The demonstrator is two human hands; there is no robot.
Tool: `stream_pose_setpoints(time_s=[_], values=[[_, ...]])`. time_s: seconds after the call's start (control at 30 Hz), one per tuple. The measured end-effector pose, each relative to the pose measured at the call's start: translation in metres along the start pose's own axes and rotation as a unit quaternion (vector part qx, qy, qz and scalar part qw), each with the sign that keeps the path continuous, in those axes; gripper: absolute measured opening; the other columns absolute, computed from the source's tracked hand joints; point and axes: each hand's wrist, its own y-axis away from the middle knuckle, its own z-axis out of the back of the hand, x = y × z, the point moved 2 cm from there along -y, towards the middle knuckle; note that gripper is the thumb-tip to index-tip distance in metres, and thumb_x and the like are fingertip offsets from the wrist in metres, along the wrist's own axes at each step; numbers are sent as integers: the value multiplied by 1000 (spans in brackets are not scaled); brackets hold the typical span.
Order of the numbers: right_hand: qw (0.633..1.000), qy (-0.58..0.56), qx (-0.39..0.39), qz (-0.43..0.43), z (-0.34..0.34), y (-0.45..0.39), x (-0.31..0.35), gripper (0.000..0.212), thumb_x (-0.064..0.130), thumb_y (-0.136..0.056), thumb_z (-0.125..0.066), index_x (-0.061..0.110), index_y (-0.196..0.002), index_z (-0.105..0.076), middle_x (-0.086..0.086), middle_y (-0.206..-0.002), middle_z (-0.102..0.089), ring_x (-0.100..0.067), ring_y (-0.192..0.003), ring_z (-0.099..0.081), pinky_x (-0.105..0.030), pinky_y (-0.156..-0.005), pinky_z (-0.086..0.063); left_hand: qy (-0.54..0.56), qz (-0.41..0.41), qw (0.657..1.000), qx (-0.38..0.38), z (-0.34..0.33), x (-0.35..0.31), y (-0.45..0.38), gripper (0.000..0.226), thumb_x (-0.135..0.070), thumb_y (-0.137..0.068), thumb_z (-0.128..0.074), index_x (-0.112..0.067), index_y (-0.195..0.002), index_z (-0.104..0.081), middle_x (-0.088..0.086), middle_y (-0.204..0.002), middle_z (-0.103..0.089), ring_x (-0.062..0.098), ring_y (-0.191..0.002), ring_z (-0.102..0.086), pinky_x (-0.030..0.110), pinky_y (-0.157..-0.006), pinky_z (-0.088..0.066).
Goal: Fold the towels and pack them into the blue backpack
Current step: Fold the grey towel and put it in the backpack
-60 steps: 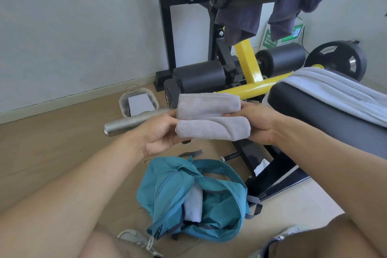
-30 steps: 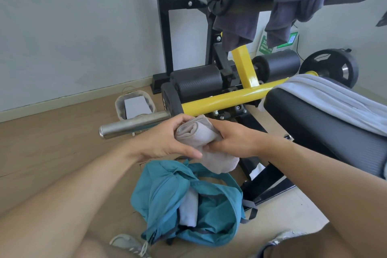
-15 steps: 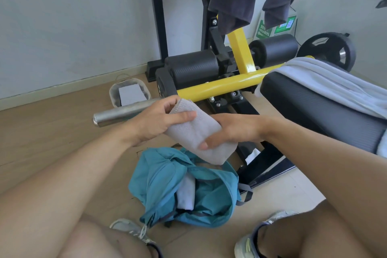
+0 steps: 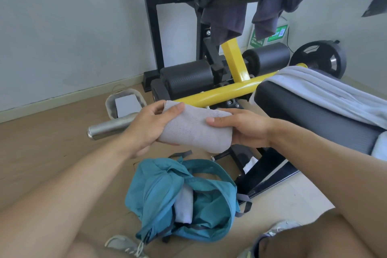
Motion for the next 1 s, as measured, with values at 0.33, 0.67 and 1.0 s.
stream_pose_setpoints(time_s=[0.33, 0.67, 1.0], values=[[973, 229, 35, -15, -6, 12, 3, 57, 19, -87, -76, 29, -137, -52, 3, -124, -68, -11, -109, -69, -26, -87, -58, -176, -76, 973, 125, -3, -1, -1, 43, -60, -82, -68, -18, -81, -60, 0, -80, -58, 16, -77, -54, 38, -73, -39], [984, 148, 86, -45, -13, 8, -4, 51, 42, -89, -56, 23, -136, -56, -3, -117, -73, -20, -107, -72, -29, -87, -59, -166, -62, 973, 150, -2, 11, -2, 34, -55, -91, -67, -21, -86, -64, -2, -85, -60, 12, -82, -55, 35, -75, -42], [947, 321, 3, -10, -14, -14, -23, 48, 34, -106, -50, 42, -152, -39, 15, -123, -65, -7, -112, -64, -28, -93, -53, -341, -19, 938, 57, -7, 39, -9, 34, -54, -103, -45, -26, -111, -63, -3, -107, -68, 18, -102, -65, 45, -88, -57]])
